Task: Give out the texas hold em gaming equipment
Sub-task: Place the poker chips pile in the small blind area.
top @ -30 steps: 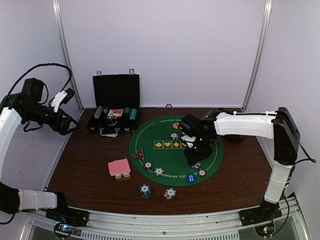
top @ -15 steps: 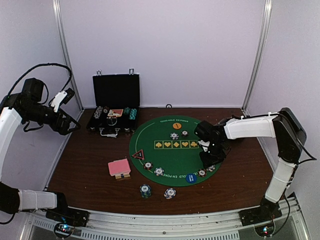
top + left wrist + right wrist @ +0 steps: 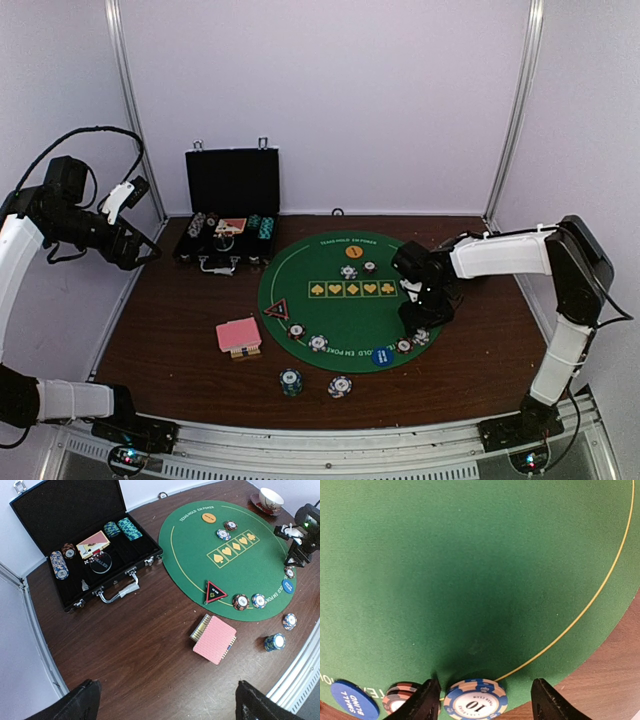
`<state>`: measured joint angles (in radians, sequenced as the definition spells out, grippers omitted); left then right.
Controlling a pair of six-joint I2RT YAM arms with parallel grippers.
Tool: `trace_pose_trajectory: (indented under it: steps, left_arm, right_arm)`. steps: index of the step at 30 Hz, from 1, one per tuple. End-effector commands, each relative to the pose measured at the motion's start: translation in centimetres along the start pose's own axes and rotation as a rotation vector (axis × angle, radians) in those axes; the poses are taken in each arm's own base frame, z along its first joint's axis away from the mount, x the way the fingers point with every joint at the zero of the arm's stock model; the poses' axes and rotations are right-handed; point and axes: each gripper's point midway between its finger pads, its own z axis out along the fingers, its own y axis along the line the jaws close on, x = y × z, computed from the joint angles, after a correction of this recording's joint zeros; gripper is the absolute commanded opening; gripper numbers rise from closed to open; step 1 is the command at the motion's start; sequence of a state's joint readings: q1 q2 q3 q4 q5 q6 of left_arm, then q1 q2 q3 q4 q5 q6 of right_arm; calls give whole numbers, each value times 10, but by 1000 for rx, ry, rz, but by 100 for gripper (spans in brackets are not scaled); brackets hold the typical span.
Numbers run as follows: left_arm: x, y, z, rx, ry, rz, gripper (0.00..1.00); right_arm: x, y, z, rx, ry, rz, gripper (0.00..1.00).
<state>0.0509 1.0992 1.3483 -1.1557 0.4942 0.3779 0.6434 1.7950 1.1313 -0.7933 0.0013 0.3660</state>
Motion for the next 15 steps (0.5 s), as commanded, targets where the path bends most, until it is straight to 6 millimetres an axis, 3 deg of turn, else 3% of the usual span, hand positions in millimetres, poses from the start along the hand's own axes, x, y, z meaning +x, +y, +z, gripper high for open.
trace_pose_trajectory:
  steps: [1, 4, 6, 12, 15]
  left_arm:
    - [-6, 0, -4, 0, -17, 15, 98]
    - [-6, 0, -4, 0, -19, 17, 98]
    - [-5, 0, -4, -3, -17, 16, 98]
    - [-2, 0, -3, -4, -11, 16, 98]
    - [0, -1, -2, 3, -9, 13, 97]
  right_arm:
    - [-22, -3, -34, 2, -89, 22, 67]
    - [-32, 9, -60, -24, -149, -5, 68]
    - [-34, 33, -78, -44, -184, -65, 69]
    - [-26, 139, -120, -162, -262, -305, 78]
    - [-15, 194, -126, -216, -271, -424, 81]
